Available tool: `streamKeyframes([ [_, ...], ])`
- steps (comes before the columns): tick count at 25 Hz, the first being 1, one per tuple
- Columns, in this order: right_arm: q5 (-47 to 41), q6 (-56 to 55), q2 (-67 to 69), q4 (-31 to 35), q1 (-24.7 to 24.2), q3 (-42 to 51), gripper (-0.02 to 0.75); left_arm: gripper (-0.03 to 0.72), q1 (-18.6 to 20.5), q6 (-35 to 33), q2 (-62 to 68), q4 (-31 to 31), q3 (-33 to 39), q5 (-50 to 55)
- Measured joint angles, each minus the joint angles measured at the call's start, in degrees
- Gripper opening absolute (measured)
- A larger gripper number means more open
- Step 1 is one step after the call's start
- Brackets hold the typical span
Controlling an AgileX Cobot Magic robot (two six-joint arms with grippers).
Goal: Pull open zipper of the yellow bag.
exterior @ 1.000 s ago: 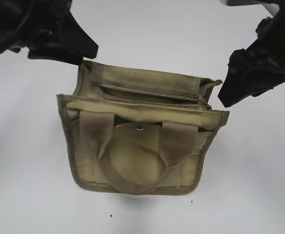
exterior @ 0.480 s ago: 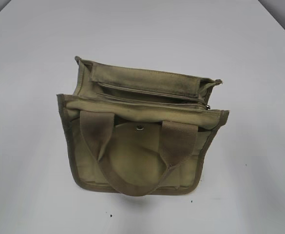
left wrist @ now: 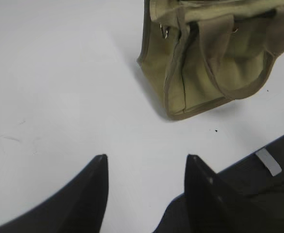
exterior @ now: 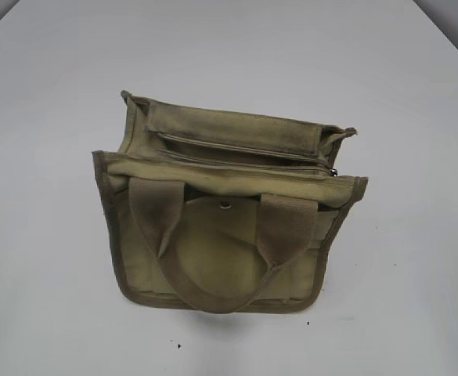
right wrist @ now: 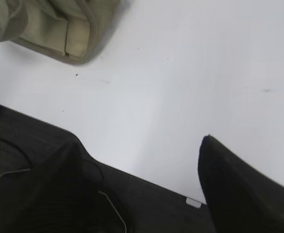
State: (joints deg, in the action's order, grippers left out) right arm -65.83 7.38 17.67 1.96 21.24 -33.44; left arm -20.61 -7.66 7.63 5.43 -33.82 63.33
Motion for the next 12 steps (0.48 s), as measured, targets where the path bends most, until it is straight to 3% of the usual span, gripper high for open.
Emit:
streamKeyframes([
  [4,-0.1,0.2,-8.3,-0.4,0.0,2.9,0.574,0.397,0.0,0.0,-7.6,-0.1,3.1,-0.5],
  [12,3.0,4.7,-11.1,2.8,0.0,5.6,0.574,0.397,0.0,0.1,-7.7,-0.2,4.0,-2.1],
])
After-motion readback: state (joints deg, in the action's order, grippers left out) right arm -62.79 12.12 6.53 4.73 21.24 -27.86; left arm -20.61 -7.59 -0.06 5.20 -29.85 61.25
